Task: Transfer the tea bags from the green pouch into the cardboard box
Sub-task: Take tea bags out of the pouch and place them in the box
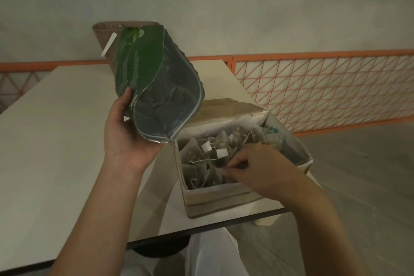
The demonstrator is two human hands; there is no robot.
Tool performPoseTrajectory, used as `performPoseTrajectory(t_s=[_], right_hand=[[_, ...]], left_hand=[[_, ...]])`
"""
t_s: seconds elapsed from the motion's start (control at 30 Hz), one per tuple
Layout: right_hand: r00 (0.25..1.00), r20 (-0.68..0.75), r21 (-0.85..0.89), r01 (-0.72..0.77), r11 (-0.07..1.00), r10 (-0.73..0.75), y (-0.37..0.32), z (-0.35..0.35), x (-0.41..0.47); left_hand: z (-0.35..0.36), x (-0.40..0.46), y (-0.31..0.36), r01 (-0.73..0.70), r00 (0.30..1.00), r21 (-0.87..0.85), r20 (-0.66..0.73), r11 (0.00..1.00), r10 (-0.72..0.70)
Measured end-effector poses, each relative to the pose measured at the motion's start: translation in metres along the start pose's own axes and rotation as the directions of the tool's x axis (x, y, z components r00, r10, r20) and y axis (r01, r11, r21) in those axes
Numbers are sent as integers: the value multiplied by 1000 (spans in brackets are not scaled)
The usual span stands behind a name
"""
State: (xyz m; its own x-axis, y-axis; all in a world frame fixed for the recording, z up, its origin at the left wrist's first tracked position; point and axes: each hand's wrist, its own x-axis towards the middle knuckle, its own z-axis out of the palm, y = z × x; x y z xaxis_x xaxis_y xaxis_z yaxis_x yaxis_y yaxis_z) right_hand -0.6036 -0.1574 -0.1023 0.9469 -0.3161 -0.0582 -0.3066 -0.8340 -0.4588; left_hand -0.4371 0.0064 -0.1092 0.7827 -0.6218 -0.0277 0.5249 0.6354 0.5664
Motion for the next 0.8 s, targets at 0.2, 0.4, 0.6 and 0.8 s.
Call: performPoseTrajectory(t_s=[0.2,0.4,0.6,0.8], right_hand=[[945,-325,127,83,988,-38,23,-15,-4],[984,-77,-20,-165,986,163,40,-12,-6],[850,-527,-26,-19,999,2,38,-11,-3],[991,-127,-134,-57,989,40,50,-8,1]], left_hand=[[-2,0,0,10,1000,-11,3,1000,-10],[-1,-2,-2,6,1000,-10,3,1000,-6],[-5,-2,-3,12,1000,-41,28,999,-11],[-3,-4,-4,19,1000,-48,8,999,-18]])
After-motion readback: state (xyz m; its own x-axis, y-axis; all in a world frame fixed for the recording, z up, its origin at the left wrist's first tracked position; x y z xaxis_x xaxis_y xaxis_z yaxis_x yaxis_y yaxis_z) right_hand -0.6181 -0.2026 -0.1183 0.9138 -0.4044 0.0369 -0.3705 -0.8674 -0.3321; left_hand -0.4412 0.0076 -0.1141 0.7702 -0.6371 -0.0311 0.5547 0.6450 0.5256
